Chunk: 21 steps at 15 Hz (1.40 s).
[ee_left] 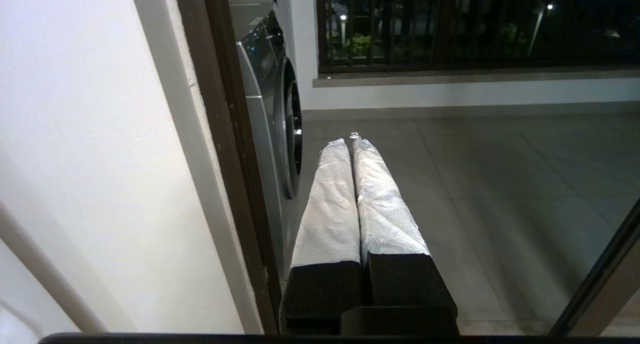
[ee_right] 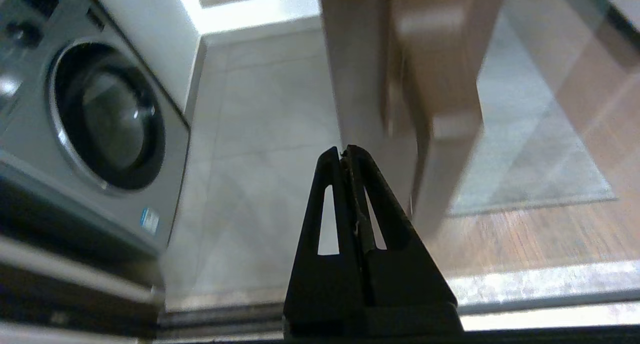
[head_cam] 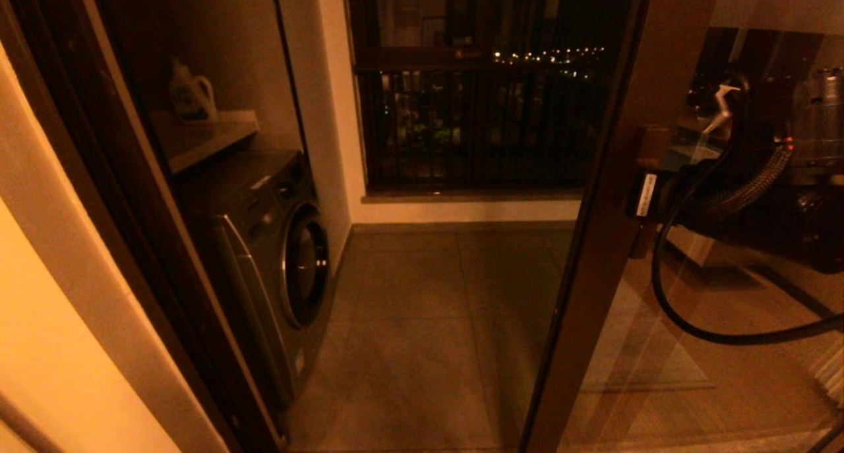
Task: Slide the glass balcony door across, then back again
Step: Open the slid door
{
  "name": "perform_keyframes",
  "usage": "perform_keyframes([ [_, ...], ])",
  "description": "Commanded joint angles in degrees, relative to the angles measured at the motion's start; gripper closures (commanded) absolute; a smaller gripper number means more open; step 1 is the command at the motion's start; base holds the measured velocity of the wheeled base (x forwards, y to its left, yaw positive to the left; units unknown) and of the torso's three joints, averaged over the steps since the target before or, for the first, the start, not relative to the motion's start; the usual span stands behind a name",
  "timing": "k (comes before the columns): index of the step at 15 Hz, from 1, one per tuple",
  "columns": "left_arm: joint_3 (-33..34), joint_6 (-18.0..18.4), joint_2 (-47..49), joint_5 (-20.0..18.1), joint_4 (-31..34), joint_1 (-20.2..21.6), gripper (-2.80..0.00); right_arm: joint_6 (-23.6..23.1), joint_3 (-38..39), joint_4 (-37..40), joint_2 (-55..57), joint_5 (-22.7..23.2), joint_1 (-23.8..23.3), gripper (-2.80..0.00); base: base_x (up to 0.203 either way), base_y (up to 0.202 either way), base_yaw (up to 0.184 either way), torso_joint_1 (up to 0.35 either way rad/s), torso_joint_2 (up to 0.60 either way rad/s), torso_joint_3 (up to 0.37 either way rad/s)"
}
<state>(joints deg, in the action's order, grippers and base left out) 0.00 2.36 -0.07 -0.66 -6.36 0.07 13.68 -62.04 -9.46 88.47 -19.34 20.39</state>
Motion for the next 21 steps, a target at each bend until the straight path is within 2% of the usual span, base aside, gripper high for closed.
perform_keyframes([
  [1,2.3,0.0,0.1,0.0,-0.1,0.0,0.0,-0.2,-1.5,-0.3,3.7,-0.1,-2.1,0.0,0.0,0.0,0.0,0.0,0.0,0.0],
  [7,2.3,0.0,0.1,0.0,-0.1,0.0,0.0,-1.0,-1.2,-0.3,3.6,0.0,-8.0,0.0,0.0,0.0,0.0,0.0,0.0,0.0],
  [18,2.3,0.1,0.1,0.0,-0.1,0.0,0.0,-1.1,1.0,-0.3,1.0,0.1,-10.6,0.0,0.0,0.0,0.0,0.0,0.0,0.0],
  [21,2.3,0.0,0.1,0.0,-0.1,0.0,0.0,-1.4,1.0,-0.4,1.0,0.2,-12.9,0.0,0.0,0.0,0.0,0.0,0.0,0.0],
])
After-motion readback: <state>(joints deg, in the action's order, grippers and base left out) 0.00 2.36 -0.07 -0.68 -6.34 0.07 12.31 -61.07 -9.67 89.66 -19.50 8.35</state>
